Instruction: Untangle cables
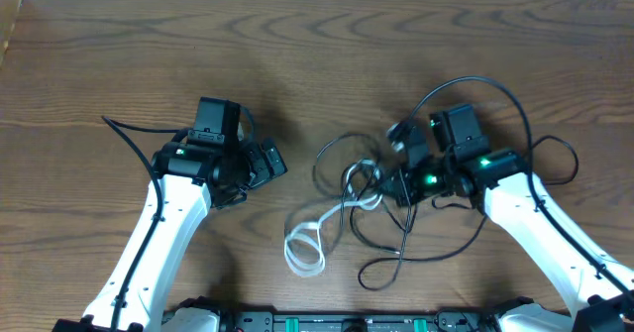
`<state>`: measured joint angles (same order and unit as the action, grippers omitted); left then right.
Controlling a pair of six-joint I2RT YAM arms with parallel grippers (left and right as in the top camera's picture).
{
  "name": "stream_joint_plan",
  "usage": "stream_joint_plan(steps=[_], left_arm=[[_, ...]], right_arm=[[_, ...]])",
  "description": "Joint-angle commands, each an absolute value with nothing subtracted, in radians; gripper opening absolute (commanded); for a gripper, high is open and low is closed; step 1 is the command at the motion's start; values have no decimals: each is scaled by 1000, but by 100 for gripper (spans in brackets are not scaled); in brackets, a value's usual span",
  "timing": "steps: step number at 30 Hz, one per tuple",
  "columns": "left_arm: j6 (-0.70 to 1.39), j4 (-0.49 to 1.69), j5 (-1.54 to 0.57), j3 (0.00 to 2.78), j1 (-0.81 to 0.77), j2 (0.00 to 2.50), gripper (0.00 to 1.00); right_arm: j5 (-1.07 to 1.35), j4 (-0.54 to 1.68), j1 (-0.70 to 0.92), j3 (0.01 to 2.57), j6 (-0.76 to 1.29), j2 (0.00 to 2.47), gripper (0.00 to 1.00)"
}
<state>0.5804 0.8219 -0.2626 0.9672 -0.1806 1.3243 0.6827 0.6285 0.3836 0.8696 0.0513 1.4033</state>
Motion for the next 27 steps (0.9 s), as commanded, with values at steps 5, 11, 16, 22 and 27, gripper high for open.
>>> stream_joint_plan(steps=[5,11,16,22,27], left_arm=[[585,824,-249,973,-182,1330,99],[585,824,-249,973,-182,1330,99],[585,824,-249,973,-182,1330,99],[585,824,-249,973,-182,1330,99],[585,824,-249,973,-182,1330,99]], right_arm=[[477,646,451,867,-116,1399,1],[530,670,458,867,-126,1399,1],[604,700,468,867,-136,1399,1],[616,702,478,867,-133,1399,1],[608,700,483,867,-110,1399,1]])
